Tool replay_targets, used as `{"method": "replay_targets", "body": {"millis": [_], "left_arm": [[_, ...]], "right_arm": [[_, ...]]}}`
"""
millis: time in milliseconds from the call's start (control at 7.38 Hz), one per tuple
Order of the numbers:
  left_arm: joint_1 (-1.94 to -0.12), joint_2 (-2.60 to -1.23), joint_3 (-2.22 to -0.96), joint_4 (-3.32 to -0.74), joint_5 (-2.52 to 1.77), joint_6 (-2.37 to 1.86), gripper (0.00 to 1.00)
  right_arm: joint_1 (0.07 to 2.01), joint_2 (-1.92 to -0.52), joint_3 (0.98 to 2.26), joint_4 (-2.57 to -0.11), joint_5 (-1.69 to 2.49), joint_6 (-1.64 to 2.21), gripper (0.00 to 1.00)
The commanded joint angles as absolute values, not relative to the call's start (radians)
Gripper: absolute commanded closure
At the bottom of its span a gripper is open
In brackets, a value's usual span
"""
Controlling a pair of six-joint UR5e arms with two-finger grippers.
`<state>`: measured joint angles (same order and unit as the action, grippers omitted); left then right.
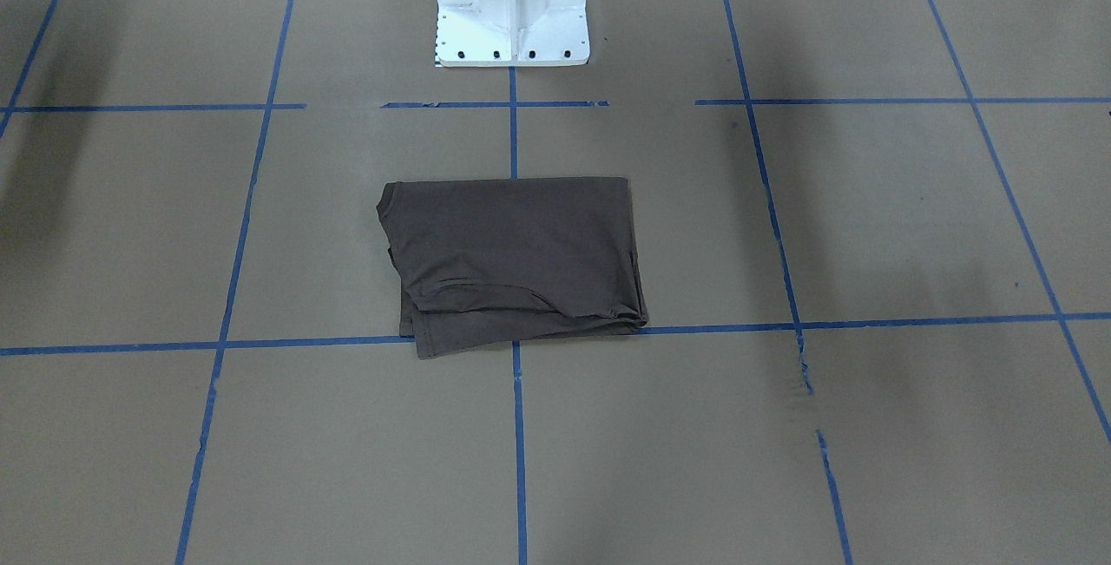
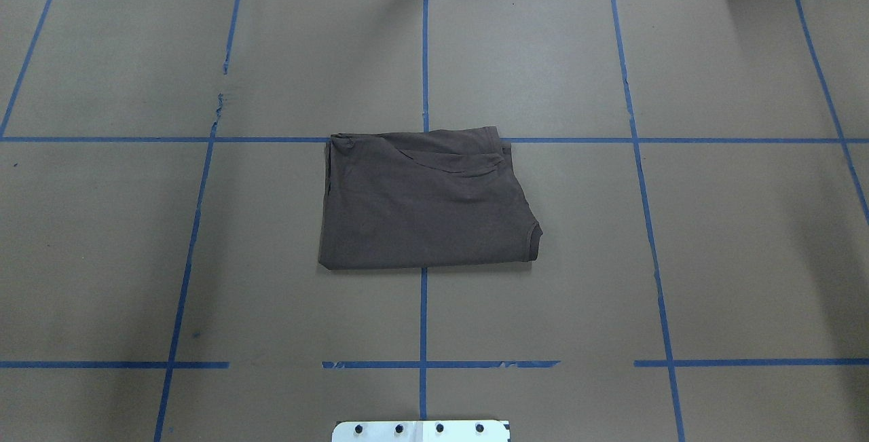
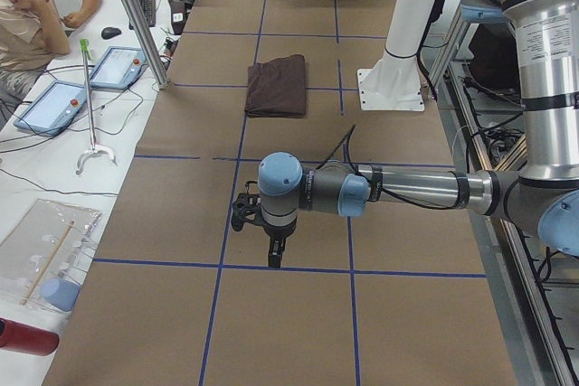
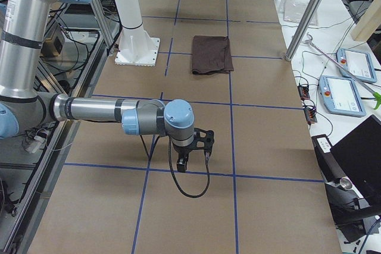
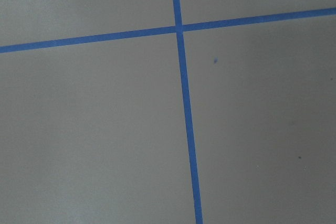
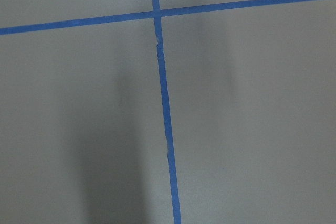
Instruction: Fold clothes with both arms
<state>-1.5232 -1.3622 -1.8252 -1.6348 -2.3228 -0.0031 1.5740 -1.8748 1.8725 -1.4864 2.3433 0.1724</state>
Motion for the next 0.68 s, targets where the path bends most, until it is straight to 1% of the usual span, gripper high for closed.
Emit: {"method": "replay_targets", "body": {"millis": [0, 542], "left_arm": [[-1.523, -1.361, -1.824, -1.634, -2.326, -0.003, 0.00], [-1.523, -1.350, -1.822, -1.629, -2.324, -0.003, 0.00]], "right_arm": [[1.574, -1.875, 1.871, -1.486, 2.341, 0.172, 0.00], [1.574, -1.875, 1.871, -1.486, 2.342, 0.170, 0.00]]}}
